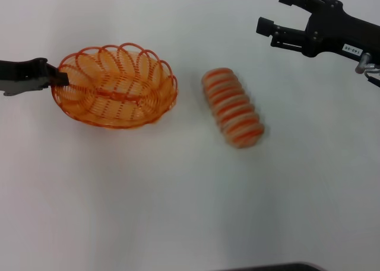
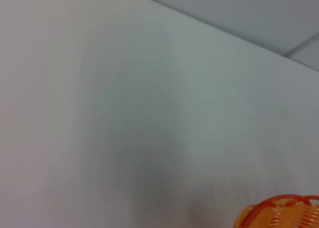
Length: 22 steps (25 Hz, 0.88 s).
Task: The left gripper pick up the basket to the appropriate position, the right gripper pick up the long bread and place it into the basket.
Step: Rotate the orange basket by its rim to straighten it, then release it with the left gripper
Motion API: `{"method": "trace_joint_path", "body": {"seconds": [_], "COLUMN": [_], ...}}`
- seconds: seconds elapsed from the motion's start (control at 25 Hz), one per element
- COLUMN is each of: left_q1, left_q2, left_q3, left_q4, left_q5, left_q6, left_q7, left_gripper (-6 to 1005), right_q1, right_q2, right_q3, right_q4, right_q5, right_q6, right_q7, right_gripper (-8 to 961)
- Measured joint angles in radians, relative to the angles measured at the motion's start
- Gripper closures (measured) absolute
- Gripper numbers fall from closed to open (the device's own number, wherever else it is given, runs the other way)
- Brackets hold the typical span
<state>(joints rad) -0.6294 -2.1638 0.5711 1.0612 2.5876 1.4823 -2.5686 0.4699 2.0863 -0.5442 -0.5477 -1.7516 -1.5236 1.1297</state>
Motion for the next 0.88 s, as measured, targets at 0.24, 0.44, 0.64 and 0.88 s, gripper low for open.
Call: {"method": "trace_joint_path", "body": {"seconds": [0.24,0.44,0.64,0.88], "left_q1": [0.038,0.043,0.054,0.087], "left_q2": [-0.006,-0.007,-0.008,-0.01], "left_q3": [0.103,0.128,0.132,0.149], "left_q4": [-0.004,-0.035,-0.04,-0.063], "left_q5": [-0.005,-0.048,-0.083,-0.134], "left_q6": [-0.109,-0.146,-0.168,-0.235], "left_q7": [-0.059,-0.074,-0.097,-0.133], "left_gripper": [922,923,923,923], "right_q1": [-0.002,-0.001,0.002,0.004], "right_q2": [0.0,0.0,0.0,0.0], "right_q3": [0.002,0.002,0.003,0.003], "right_q4": [0.024,0.037,0.043,0.047], "right_q5": [0.019,0.024,0.026,0.035], "right_q6": [0.031,0.037,0.041,0.05], "right_q7": [-0.018,-0.032,-0.053,-0.06], "right_gripper": [42,43,43,45]}}
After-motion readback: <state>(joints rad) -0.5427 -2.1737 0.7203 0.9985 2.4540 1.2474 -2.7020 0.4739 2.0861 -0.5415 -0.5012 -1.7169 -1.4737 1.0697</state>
